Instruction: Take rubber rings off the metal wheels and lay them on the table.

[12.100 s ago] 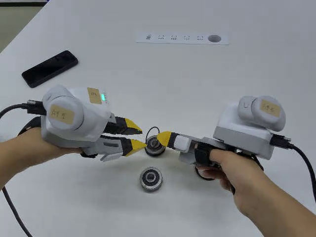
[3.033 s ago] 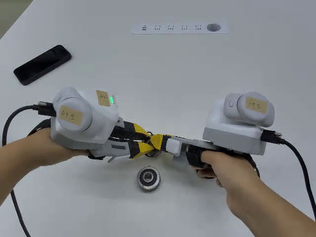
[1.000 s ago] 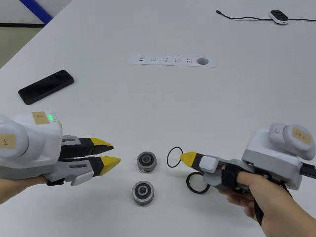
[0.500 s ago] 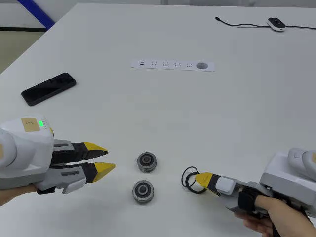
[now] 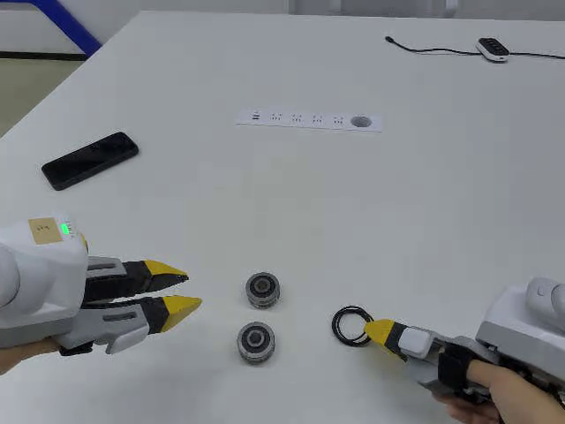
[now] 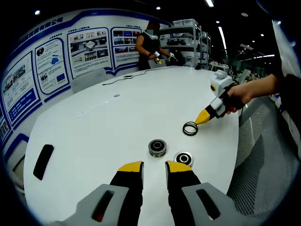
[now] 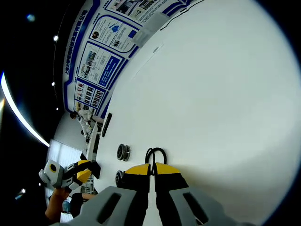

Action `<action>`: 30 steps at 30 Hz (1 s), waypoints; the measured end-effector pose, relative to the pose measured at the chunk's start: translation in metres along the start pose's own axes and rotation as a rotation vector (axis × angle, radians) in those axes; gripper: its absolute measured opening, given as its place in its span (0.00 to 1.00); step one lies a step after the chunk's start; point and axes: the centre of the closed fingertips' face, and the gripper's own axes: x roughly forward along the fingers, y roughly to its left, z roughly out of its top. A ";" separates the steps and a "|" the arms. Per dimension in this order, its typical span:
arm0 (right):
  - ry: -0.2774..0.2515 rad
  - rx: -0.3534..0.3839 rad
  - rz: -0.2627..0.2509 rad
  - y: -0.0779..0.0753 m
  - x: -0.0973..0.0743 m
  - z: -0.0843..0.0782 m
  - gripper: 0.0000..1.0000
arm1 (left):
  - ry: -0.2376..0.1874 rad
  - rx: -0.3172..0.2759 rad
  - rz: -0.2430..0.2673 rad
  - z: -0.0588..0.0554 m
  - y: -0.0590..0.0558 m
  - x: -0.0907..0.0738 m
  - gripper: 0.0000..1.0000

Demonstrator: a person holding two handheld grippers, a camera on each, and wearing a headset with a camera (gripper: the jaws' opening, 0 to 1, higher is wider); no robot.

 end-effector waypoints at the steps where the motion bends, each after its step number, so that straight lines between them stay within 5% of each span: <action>1: -0.001 -0.006 -0.003 -0.001 0.000 0.000 0.06 | 0.001 0.000 0.000 -0.001 0.000 0.000 0.19; 15: -0.034 -0.164 -0.022 -0.003 -0.009 0.013 0.11 | -0.008 -0.012 0.006 -0.002 -0.001 -0.005 0.20; 22: -0.063 -0.350 0.011 0.003 -0.020 0.027 0.17 | -0.028 -0.029 0.014 -0.003 0.000 -0.011 0.26; 30: -0.133 -0.473 -0.001 0.005 -0.044 0.045 0.19 | -0.028 -0.019 0.009 -0.003 -0.006 -0.017 0.31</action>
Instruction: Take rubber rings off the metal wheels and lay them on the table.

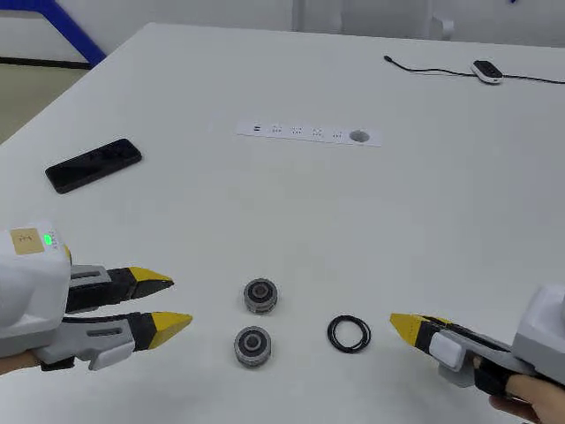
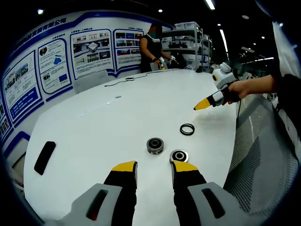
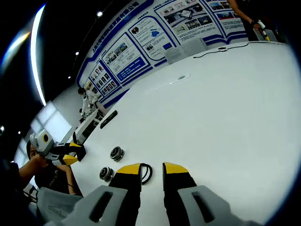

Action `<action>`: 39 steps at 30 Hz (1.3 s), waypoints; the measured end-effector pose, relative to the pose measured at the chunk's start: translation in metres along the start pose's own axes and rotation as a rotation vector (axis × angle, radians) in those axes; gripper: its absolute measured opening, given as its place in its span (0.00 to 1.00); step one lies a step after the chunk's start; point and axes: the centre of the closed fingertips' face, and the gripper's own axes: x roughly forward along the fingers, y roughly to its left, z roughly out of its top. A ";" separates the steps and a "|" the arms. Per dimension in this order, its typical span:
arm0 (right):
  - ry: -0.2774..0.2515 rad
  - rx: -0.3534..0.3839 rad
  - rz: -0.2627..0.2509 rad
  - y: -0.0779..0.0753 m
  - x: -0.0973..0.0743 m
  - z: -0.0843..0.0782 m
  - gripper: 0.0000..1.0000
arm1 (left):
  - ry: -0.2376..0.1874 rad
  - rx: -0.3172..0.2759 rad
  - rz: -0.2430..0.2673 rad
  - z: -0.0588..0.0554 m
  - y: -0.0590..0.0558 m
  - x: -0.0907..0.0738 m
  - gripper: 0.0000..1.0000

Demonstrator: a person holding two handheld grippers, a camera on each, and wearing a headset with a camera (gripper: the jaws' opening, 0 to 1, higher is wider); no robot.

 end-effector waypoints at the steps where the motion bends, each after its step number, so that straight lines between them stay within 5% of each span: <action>1: -0.016 -0.025 0.002 0.000 -0.004 0.004 0.20 | -0.004 0.000 -0.004 0.001 -0.002 -0.001 0.32; 11: -0.039 -0.210 0.055 0.009 -0.030 0.020 0.31 | -0.025 -0.004 -0.029 -0.004 -0.022 -0.007 0.41; 21: 0.028 -0.403 0.143 0.024 -0.043 0.008 0.45 | -0.047 0.012 -0.027 -0.009 -0.036 -0.012 0.47; 30: 0.098 -0.499 0.131 0.027 -0.045 -0.007 0.49 | -0.051 0.033 0.006 -0.014 -0.038 -0.016 0.56; 34: 0.167 -0.640 0.144 0.029 -0.046 -0.019 0.53 | -0.059 0.031 0.003 -0.017 -0.040 -0.016 0.63; 39: 0.166 -0.734 0.171 0.039 -0.045 -0.020 0.59 | -0.071 0.016 0.017 -0.017 -0.038 -0.016 0.67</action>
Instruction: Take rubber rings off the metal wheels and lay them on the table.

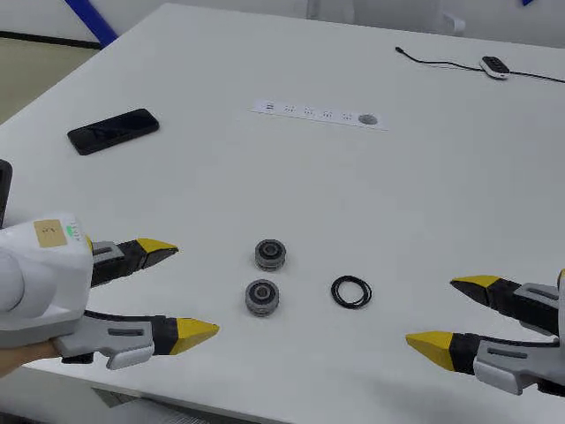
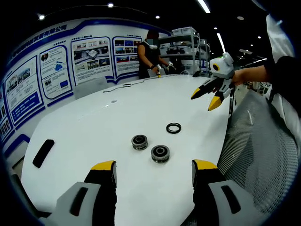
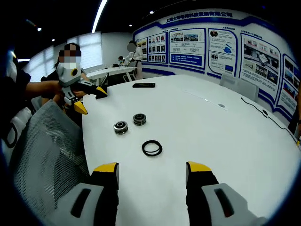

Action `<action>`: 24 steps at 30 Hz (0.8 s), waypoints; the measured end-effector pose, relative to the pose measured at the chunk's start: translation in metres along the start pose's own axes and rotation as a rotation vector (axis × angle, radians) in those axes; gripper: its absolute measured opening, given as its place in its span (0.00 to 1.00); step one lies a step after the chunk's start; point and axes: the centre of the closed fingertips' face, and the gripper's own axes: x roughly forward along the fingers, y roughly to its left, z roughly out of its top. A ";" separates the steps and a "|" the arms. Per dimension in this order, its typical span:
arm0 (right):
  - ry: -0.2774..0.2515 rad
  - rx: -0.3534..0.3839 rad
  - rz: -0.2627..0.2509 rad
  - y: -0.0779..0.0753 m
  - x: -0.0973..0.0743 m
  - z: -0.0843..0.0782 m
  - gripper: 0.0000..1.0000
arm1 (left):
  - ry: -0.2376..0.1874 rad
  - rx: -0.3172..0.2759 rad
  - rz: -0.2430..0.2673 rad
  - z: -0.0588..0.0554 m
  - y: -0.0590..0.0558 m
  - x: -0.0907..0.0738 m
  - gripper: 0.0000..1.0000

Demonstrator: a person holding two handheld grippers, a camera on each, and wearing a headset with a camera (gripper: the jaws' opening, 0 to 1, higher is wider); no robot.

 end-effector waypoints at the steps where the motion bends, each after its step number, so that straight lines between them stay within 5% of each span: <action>1: -0.006 -0.014 -0.004 -0.001 0.000 0.002 0.59 | -0.001 -0.001 0.002 0.000 0.000 0.000 0.69; 8: -0.052 -0.055 -0.023 -0.011 0.000 0.018 0.63 | 0.014 0.005 0.033 -0.002 0.005 -0.002 0.83; 24: -0.019 -0.089 -0.013 -0.012 0.001 0.018 0.67 | 0.029 0.007 0.029 -0.006 0.002 -0.003 0.83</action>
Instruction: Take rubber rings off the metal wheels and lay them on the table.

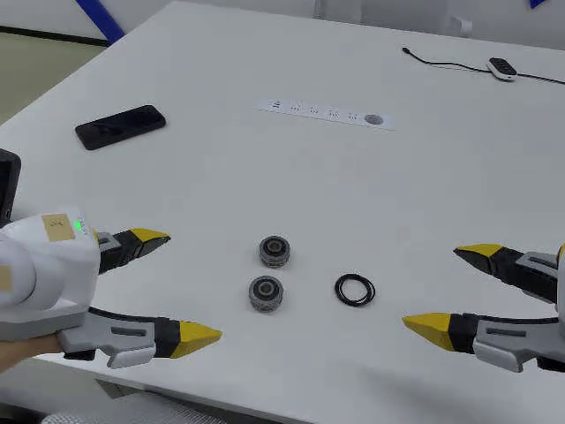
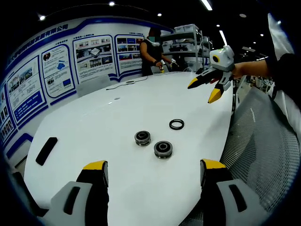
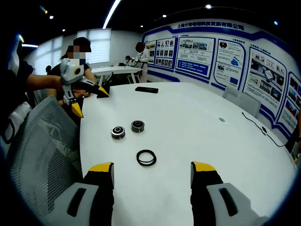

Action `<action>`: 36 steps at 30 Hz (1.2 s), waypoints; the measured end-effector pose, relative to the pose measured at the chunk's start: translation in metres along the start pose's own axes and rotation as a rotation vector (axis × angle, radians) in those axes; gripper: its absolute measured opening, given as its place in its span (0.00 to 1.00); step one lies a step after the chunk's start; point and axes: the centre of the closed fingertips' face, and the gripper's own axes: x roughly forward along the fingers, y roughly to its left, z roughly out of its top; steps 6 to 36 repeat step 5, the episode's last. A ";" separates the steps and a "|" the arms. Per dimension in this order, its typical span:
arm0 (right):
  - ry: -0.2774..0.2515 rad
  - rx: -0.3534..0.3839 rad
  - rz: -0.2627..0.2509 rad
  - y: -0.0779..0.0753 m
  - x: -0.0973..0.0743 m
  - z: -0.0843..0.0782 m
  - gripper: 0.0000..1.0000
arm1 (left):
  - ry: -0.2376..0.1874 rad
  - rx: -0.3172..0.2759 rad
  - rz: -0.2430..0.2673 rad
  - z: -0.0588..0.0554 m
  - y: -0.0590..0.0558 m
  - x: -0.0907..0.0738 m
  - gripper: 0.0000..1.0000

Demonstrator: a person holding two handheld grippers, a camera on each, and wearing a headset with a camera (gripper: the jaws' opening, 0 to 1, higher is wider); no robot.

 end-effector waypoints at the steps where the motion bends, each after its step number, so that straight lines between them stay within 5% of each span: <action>1: 0.005 0.007 0.002 0.000 0.000 -0.001 0.67 | 0.001 -0.001 -0.001 -0.001 0.001 -0.001 0.82; 36: -0.008 0.042 0.004 -0.003 -0.002 -0.001 0.67 | 0.007 0.000 0.012 -0.001 0.002 -0.002 0.82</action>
